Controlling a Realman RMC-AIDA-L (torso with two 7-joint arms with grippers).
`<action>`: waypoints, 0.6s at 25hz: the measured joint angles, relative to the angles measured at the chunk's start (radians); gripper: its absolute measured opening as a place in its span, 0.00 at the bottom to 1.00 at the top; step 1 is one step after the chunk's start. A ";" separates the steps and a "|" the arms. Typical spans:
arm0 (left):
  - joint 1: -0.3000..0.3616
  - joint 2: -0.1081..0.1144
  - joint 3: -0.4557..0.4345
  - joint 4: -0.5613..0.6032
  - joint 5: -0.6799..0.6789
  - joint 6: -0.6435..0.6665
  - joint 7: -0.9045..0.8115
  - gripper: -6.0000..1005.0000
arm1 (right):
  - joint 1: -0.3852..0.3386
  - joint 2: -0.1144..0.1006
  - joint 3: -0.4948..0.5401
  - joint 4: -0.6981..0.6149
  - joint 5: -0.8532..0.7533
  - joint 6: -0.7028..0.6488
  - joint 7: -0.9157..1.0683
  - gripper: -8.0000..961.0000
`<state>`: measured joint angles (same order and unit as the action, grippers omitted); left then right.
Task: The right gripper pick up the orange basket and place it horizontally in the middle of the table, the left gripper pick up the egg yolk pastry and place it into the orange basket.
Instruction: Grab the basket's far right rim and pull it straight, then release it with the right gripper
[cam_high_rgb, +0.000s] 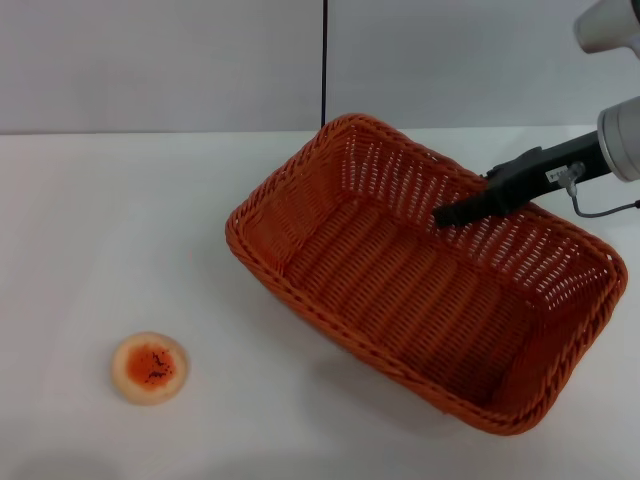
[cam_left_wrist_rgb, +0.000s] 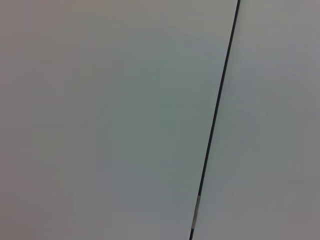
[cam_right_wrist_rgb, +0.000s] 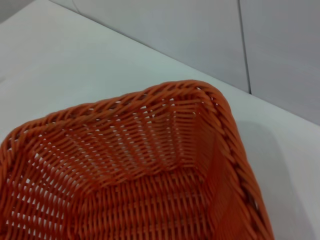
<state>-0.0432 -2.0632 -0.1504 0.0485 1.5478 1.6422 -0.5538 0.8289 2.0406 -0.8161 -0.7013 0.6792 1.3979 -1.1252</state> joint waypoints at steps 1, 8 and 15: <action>0.000 0.000 0.000 0.001 0.000 -0.001 0.000 0.84 | 0.000 0.000 -0.001 0.002 0.000 -0.004 0.000 0.76; 0.003 0.000 0.000 0.001 0.000 -0.003 0.000 0.84 | -0.002 0.000 -0.003 0.014 -0.001 -0.013 -0.006 0.76; 0.006 0.000 0.000 -0.003 0.000 -0.002 0.000 0.84 | -0.007 0.001 -0.004 0.007 0.001 -0.007 -0.037 0.66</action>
<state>-0.0373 -2.0631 -0.1503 0.0457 1.5477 1.6399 -0.5537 0.8218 2.0411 -0.8203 -0.6939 0.6806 1.3906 -1.1626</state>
